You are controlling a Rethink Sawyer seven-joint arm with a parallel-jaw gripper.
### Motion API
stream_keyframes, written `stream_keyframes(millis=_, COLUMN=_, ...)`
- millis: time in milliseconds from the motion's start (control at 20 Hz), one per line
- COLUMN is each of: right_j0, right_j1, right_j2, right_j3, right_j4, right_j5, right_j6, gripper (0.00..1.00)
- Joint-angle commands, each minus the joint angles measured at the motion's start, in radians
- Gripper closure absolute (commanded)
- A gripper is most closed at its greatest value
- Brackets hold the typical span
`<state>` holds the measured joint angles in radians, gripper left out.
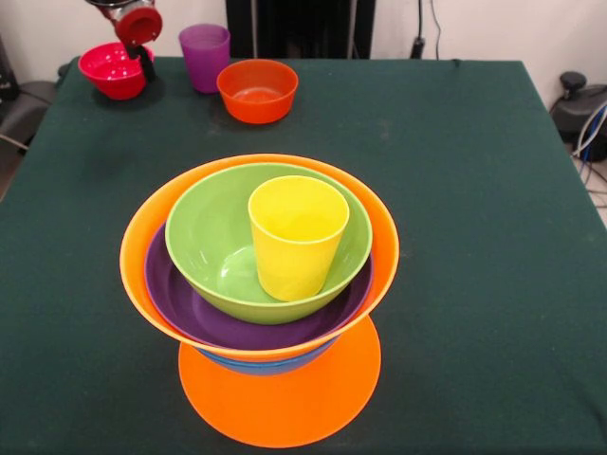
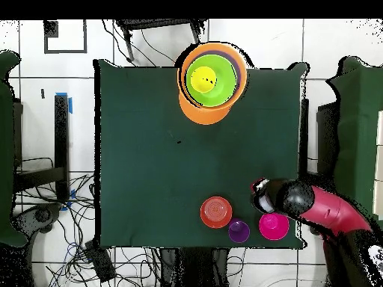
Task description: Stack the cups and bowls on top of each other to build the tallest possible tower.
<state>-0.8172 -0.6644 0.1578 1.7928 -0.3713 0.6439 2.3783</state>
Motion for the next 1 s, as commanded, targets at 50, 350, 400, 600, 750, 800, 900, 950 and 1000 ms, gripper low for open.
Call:
stream_keyframes(millis=50, right_j0=-0.027, right_j1=0.047, right_j2=0.079, right_j3=-0.009, right_j4=-0.100, right_j5=-0.020, right_j6=-0.207, gripper=0.00)
stream_keyframes(millis=350, right_j0=-0.019, right_j1=0.099, right_j2=0.078, right_j3=-0.029, right_j4=-0.140, right_j5=-0.074, right_j6=-0.164, gripper=0.00)
stream_keyframes(millis=400, right_j0=-0.016, right_j1=0.105, right_j2=0.077, right_j3=-0.033, right_j4=-0.149, right_j5=-0.086, right_j6=-0.155, gripper=0.00)
stream_keyframes(millis=600, right_j0=-0.017, right_j1=0.124, right_j2=0.075, right_j3=-0.052, right_j4=-0.179, right_j5=-0.124, right_j6=-0.139, gripper=0.00)
stream_keyframes(millis=750, right_j0=-0.028, right_j1=0.153, right_j2=0.084, right_j3=-0.062, right_j4=-0.192, right_j5=-0.161, right_j6=-0.127, gripper=0.00)
stream_keyframes(millis=800, right_j0=-0.029, right_j1=0.165, right_j2=0.087, right_j3=-0.067, right_j4=-0.196, right_j5=-0.171, right_j6=-0.124, gripper=0.00)
stream_keyframes(millis=900, right_j0=-0.029, right_j1=0.178, right_j2=0.090, right_j3=-0.073, right_j4=-0.202, right_j5=-0.184, right_j6=-0.119, gripper=0.00)
stream_keyframes(millis=950, right_j0=-0.030, right_j1=0.193, right_j2=0.091, right_j3=-0.076, right_j4=-0.206, right_j5=-0.201, right_j6=-0.116, gripper=0.00)
stream_keyframes(millis=1000, right_j0=-0.029, right_j1=0.199, right_j2=0.091, right_j3=-0.074, right_j4=-0.208, right_j5=-0.209, right_j6=-0.110, gripper=0.00)
